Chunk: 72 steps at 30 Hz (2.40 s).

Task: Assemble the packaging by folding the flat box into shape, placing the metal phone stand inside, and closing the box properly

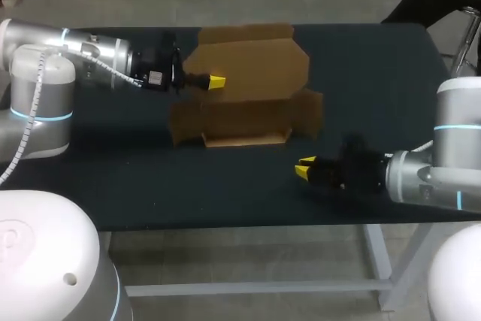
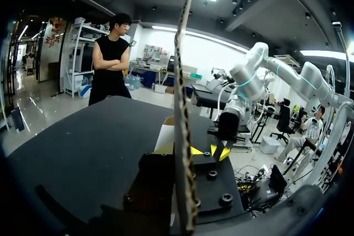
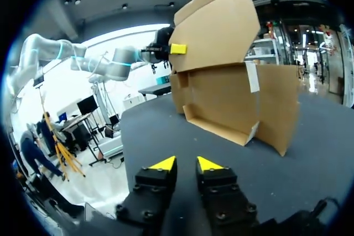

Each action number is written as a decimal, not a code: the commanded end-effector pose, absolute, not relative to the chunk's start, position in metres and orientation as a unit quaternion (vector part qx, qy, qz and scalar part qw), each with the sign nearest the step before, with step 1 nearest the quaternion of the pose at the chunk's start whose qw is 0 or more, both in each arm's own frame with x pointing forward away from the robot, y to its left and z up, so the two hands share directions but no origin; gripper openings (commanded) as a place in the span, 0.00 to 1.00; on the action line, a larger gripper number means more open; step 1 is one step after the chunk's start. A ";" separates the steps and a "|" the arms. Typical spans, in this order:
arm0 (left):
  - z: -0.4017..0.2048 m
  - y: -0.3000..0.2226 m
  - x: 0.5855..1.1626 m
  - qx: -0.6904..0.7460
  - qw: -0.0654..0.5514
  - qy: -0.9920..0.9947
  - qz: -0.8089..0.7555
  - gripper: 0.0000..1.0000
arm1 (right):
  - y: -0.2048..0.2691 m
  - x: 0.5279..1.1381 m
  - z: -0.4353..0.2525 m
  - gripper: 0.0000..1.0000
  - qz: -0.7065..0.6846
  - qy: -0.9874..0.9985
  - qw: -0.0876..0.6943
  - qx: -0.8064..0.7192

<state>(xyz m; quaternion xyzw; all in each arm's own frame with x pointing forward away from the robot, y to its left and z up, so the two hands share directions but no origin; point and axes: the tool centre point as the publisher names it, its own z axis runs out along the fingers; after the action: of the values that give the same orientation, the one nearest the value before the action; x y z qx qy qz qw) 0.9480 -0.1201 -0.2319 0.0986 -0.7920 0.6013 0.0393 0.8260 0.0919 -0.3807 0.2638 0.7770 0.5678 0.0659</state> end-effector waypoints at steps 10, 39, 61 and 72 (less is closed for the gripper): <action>-0.234 -0.120 0.948 0.099 0.040 -0.793 0.600 0.00 | 0.024 0.820 -0.361 0.50 0.541 0.801 0.104 0.234; -0.234 -0.120 0.948 0.099 0.040 -0.793 0.600 0.00 | -0.006 0.916 -0.365 0.51 0.503 0.823 0.157 0.212; -0.234 -0.120 0.948 0.099 0.040 -0.793 0.600 0.00 | 0.043 0.980 -0.376 0.51 0.516 0.831 0.121 0.169; -0.234 -0.120 0.948 0.099 0.040 -0.793 0.600 0.00 | 0.059 0.977 -0.377 0.00 0.523 0.829 0.117 0.161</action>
<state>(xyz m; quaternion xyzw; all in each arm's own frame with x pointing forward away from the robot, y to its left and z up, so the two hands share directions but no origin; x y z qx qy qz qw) 0.9479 -0.1200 -0.2318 0.0986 -0.7920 0.6012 0.0393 0.9778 0.0580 -0.3756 0.1618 0.8300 0.5210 0.1161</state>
